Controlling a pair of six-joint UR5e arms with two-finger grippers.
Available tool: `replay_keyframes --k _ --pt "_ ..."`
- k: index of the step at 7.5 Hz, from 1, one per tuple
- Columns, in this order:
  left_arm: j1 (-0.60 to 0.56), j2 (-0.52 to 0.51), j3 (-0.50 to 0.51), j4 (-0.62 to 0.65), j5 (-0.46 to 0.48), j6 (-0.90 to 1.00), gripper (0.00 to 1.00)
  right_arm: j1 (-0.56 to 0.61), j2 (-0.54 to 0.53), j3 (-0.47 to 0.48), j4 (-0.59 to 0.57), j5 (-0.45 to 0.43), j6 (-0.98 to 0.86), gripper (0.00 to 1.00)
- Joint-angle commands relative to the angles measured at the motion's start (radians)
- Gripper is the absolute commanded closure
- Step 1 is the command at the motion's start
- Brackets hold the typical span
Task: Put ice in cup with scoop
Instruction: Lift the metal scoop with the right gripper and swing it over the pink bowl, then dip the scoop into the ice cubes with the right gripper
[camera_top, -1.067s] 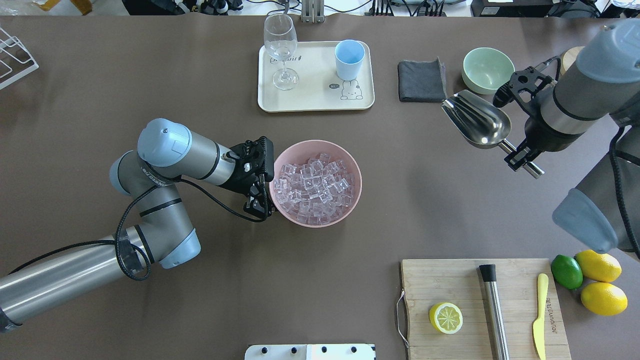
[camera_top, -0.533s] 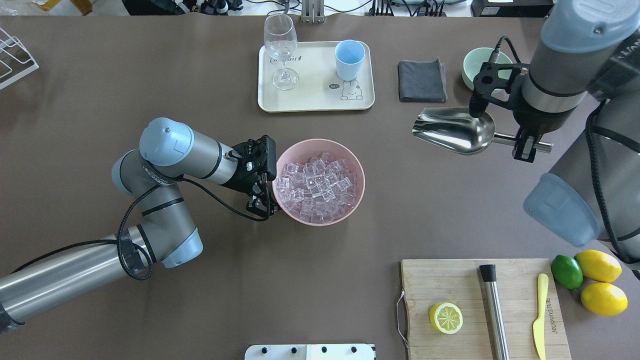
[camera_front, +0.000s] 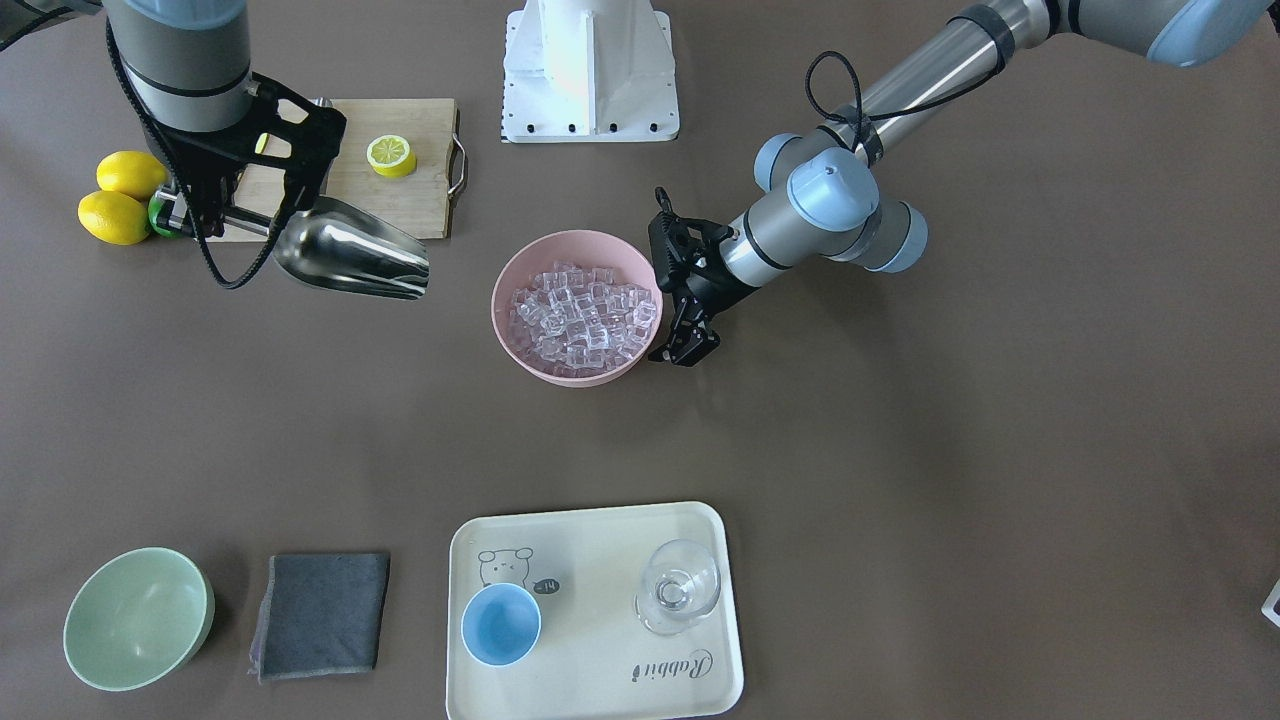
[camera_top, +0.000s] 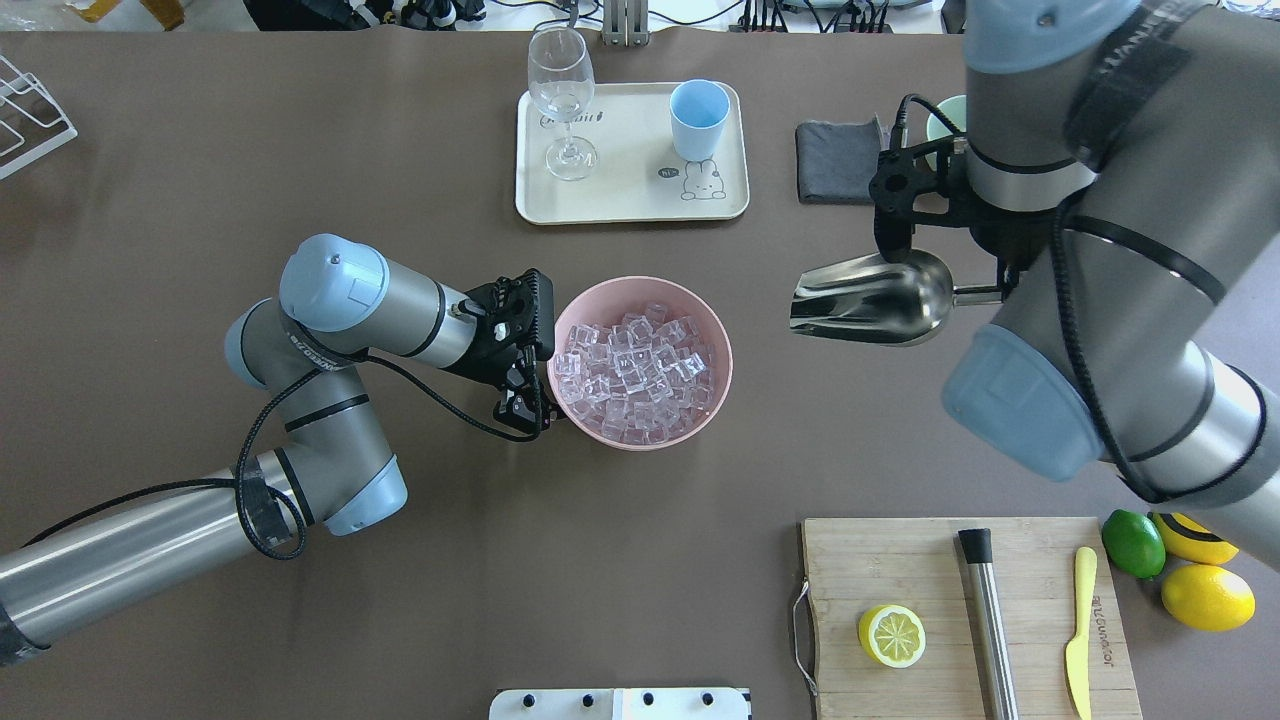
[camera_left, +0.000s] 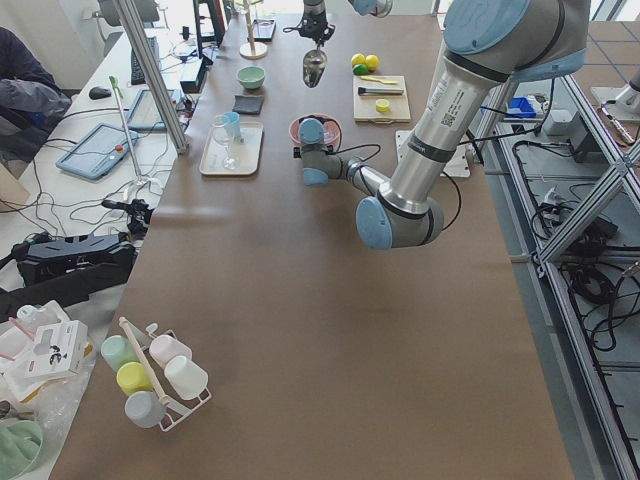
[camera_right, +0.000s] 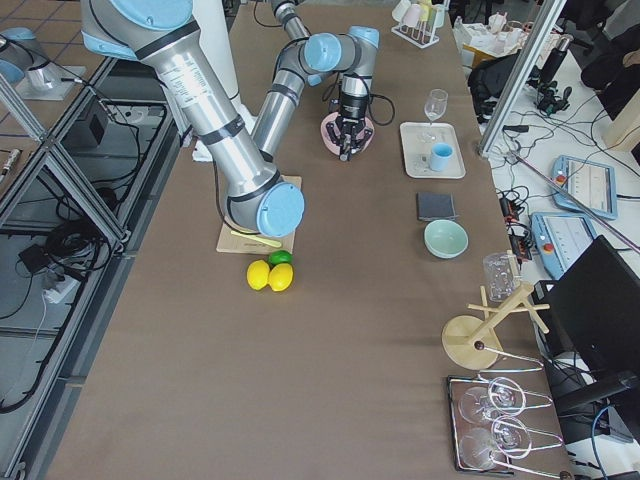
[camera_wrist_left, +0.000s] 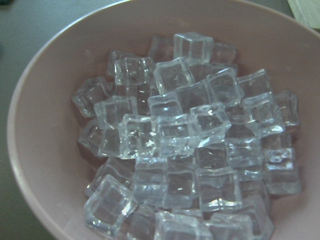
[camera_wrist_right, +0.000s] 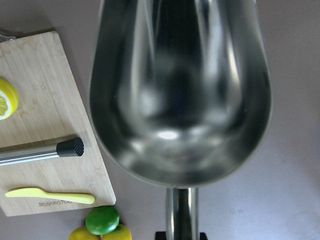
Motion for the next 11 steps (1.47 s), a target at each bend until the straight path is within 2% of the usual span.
replay_keyframes --k 1,3,5,11 --pt "0.000 0.001 -0.002 0.000 0.000 0.000 0.02 -0.055 0.230 -0.196 -0.203 -0.051 -0.091 1.00" --pt "0.000 0.003 -0.005 0.000 0.000 0.000 0.02 -0.109 0.350 -0.373 -0.250 -0.107 -0.099 1.00" --pt "0.000 0.004 -0.005 0.000 0.000 0.000 0.02 -0.125 0.390 -0.478 -0.250 -0.113 -0.100 1.00" --pt "0.000 0.006 -0.008 0.000 0.000 0.000 0.02 -0.140 0.445 -0.600 -0.219 -0.106 -0.087 1.00"
